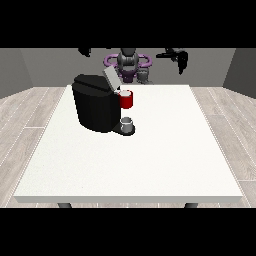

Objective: Insert the coffee pod into the coffee machine and close the lid

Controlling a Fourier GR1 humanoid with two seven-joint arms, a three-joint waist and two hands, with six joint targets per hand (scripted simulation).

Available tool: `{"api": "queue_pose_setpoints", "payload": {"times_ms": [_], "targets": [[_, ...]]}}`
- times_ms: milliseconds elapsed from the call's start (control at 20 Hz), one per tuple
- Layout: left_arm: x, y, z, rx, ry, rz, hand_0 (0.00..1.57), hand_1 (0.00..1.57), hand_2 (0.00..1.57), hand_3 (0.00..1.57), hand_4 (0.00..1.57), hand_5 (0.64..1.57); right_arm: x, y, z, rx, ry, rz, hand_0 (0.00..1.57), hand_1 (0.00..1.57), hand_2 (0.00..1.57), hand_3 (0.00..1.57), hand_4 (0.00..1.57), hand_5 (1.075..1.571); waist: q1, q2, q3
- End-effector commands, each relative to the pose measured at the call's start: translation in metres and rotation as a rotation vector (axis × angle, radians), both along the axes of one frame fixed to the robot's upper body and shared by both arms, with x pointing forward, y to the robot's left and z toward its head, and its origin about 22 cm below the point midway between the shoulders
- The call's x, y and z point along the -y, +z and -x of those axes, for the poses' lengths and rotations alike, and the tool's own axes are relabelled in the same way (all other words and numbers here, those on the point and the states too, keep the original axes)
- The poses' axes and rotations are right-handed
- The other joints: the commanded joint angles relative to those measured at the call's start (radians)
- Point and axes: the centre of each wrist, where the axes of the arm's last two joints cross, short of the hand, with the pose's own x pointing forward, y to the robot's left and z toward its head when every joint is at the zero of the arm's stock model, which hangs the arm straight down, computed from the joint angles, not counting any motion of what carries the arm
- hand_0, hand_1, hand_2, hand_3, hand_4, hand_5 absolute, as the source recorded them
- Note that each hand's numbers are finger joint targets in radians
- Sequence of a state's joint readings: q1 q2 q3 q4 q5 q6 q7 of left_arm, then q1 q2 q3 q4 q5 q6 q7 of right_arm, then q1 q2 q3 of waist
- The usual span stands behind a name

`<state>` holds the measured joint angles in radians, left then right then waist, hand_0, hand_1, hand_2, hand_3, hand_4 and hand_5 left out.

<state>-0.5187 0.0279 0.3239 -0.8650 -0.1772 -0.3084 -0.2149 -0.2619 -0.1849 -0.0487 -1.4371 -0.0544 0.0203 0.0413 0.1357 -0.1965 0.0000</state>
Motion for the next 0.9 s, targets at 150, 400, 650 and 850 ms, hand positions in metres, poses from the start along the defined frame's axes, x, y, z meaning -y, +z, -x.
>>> {"api": "queue_pose_setpoints", "payload": {"times_ms": [150, 400, 650, 850], "targets": [[0.006, 0.001, 0.027, -0.009, -0.002, 0.034, 0.0, 0.0, 0.0, 0.0, 0.11, 1.571, 0.001, -0.007, -0.009, -0.068, 0.028, -0.007, 0.0, 0.0, 0.0, 0.0, 0.0, 1.571, 0.024, 0.002, 0.0003], [0.007, 0.031, 0.022, 0.04, -0.007, 0.048, 0.0, 0.0, 0.0, 0.0, 0.0, 1.571, 0.004, -0.02, -0.021, -0.025, -0.012, -0.028, 0.0, 0.0, 0.0, 0.0, 0.0, 1.571, 0.072, 0.095, 0.0006], [-0.002, 0.024, 0.048, 0.074, 0.062, 0.052, 0.0, 0.0, 0.0, 0.0, 0.0, 1.571, -0.007, -0.015, -0.034, -0.018, 0.034, -0.027, 0.0, 0.0, 0.0, 0.0, 0.0, 1.571, 0.029, 0.134, 0.0002], [-0.021, 0.035, 0.043, 0.114, 0.068, 0.014, 0.0, 0.0, 0.0, 0.0, 0.0, 1.571, -0.031, -0.002, -0.048, 0.042, 0.067, -0.024, 0.0, 0.0, 0.0, 0.0, 0.0, 1.571, 0.001, 0.2, 0.0001]]}}
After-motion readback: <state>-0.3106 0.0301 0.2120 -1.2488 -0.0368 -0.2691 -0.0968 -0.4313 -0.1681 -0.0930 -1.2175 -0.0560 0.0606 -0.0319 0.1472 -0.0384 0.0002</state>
